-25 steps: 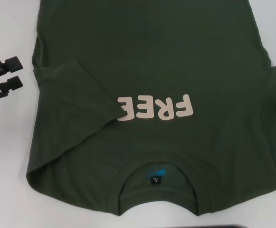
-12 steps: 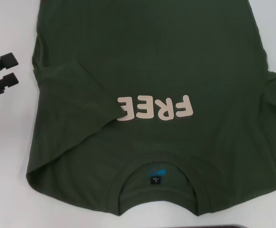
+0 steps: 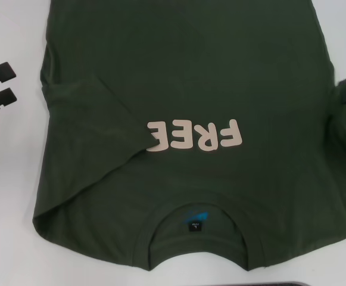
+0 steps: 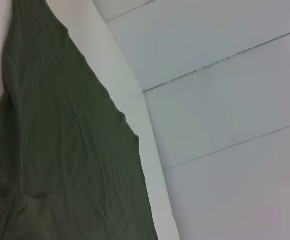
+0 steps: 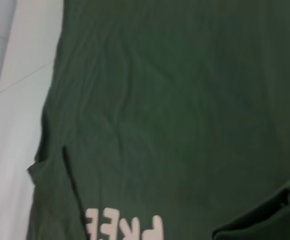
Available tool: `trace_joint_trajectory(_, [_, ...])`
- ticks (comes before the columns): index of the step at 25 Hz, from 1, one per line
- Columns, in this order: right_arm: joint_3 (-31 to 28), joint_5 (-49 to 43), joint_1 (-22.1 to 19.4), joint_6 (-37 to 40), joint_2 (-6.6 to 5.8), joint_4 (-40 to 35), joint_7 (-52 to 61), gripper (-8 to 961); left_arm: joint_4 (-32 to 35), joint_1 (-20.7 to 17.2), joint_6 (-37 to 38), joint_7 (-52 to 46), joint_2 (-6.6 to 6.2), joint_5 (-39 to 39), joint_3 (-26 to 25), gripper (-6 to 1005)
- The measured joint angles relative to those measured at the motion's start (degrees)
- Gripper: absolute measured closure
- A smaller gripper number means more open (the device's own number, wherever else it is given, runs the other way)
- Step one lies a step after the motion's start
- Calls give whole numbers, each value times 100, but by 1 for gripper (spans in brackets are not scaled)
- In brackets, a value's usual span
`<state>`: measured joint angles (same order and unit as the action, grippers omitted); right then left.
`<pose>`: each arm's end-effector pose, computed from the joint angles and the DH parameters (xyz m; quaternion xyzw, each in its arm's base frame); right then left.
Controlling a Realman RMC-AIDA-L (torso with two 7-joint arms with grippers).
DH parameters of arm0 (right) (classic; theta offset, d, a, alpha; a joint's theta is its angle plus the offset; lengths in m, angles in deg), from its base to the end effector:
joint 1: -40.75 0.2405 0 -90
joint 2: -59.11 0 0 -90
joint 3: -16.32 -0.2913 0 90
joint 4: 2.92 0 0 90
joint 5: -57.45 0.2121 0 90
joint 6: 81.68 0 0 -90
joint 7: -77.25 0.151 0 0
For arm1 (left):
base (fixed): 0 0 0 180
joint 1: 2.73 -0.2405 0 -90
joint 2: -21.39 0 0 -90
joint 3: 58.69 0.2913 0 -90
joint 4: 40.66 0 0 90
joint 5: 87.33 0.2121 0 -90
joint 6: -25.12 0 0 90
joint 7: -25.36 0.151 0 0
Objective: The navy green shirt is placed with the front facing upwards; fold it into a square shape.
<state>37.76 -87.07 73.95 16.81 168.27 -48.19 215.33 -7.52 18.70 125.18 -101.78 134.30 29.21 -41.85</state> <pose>0.3540 0.3496 0.0861 -0.7280 0.6643 0.1207 0.1192 -0.3648 0.2942 0.0574 -0.6588 -0.6374 -0.3936 0.0684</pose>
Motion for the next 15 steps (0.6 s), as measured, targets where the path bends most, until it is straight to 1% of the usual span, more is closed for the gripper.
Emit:
trace_joint_trajectory(4, [1, 8, 81, -104, 31, 243, -46, 932, 0, -16, -3, 4, -6, 0, -28, 170])
trace_joint_trajectory(7, [-3, 41, 123, -163, 44, 288, -56, 932, 0, 3, -5, 9, -8, 0, -74, 171])
trace_joint_trajectory(15, [0, 569, 139, -324, 45, 477, -27, 931, 0, 15, -5, 9, -8, 0, -101, 173])
